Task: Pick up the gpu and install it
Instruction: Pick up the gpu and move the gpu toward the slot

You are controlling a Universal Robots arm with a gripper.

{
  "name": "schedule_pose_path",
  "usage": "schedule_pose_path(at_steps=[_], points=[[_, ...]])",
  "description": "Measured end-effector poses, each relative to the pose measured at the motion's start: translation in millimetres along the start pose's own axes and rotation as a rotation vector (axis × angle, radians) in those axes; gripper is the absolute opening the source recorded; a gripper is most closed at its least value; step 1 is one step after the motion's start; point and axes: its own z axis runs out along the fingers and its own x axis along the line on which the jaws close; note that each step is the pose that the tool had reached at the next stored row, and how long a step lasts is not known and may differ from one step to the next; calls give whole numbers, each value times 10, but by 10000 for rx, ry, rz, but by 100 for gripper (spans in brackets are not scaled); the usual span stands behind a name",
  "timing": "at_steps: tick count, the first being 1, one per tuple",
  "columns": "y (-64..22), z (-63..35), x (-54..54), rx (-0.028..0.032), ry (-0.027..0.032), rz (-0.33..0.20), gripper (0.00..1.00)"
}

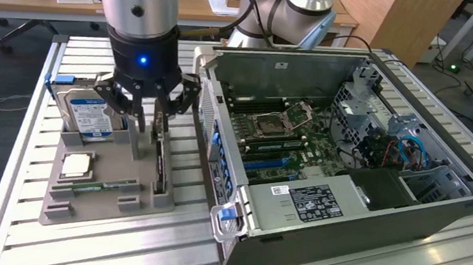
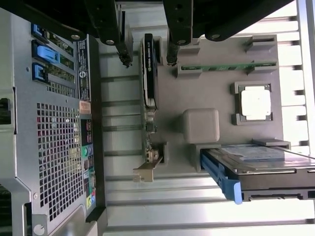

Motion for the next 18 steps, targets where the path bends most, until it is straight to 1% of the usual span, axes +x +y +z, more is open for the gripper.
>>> schedule_pose_path(at_steps=[5,15,18], points=[[-3,78,2,0,0,1,42],[-4,110,3,-1,-2,0,42],[-5,141,3,0,0,0,42]])
